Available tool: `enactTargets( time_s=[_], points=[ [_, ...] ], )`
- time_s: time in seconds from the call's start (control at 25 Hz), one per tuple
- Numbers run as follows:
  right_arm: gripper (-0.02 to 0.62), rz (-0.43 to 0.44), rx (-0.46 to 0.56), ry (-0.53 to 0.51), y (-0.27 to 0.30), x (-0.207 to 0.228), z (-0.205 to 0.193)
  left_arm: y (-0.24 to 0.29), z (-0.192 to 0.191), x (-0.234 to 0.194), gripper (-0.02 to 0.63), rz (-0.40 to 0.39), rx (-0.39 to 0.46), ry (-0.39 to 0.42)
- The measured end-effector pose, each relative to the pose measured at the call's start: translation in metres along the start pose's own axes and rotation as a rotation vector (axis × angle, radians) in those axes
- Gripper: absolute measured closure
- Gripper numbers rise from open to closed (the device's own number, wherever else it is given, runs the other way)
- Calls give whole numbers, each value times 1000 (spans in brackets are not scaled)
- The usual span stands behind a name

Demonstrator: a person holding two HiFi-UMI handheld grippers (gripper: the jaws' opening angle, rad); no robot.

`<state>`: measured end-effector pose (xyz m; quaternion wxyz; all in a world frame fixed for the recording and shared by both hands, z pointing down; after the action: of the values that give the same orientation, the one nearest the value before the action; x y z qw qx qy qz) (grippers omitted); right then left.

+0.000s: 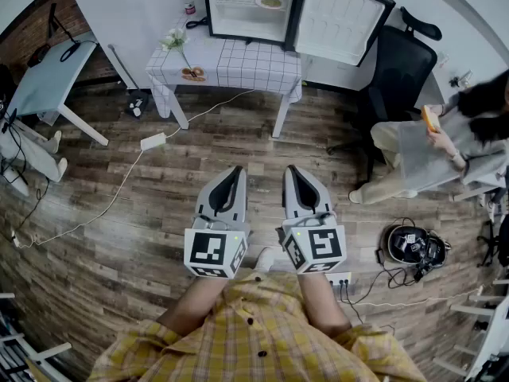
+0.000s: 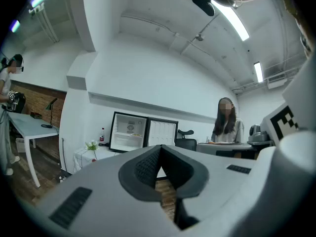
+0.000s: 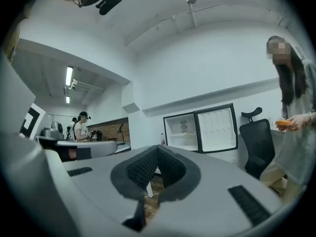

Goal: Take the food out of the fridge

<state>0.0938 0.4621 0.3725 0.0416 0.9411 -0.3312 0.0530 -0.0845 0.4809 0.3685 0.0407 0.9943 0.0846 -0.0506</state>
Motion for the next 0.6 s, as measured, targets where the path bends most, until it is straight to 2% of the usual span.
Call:
enactTargets(
  time_s=[0.36, 0.6],
  points=[
    [588, 14, 32, 3, -30, 38, 0, 5, -7, 39, 600, 38, 5, 20],
    [588, -6, 16, 14, -45, 62, -13, 5, -21, 54, 600, 78, -10, 26]
  ],
)
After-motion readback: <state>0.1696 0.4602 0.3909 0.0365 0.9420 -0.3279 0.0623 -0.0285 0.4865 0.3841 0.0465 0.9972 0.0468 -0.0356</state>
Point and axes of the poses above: the fingertips, and each gripper's own axes: y forward along the fingers, x to its right, z out of its top, the point moved 10 cm from there along -y, backward along the fingers, and after that the axes turned 11 degrees about z, right-handed, at the moved point
